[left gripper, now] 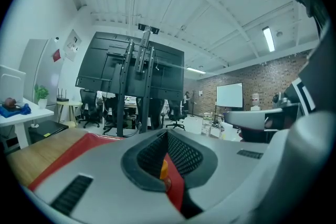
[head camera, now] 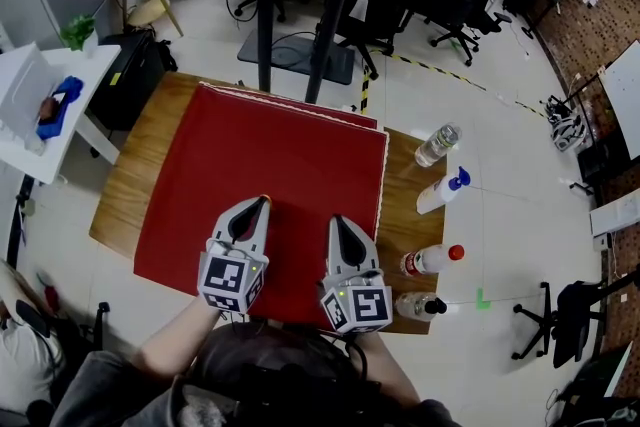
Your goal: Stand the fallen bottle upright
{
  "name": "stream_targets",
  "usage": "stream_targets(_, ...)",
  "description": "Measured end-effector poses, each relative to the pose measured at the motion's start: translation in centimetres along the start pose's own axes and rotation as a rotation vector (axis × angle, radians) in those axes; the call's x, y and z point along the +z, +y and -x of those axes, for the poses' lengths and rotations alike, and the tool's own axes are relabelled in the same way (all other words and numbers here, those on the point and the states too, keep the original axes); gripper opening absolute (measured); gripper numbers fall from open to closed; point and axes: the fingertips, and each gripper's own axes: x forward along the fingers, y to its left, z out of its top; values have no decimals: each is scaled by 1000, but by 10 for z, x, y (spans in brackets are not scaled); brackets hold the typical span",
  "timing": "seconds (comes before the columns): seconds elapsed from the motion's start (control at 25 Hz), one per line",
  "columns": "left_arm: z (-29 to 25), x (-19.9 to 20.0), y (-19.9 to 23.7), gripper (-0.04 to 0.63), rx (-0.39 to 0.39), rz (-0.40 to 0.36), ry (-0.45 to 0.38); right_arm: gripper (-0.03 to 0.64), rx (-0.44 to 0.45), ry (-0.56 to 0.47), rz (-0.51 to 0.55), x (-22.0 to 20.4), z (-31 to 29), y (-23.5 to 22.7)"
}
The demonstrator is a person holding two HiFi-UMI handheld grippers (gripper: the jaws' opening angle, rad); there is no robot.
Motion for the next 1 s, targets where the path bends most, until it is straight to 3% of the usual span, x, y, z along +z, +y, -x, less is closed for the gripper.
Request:
stream_targets(0.44, 29, 2, 11, 5, 18, 20, -2, 6, -17, 29, 10, 3, 18, 10)
stream_targets(0.84, 44, 9, 2, 6, -66, 11, -1, 6, -64, -7, 26, 13, 34, 23)
stream_targets(1.0, 53, 9, -13, 6, -66, 9, -13, 6, -60, -50, 20, 23, 49, 24)
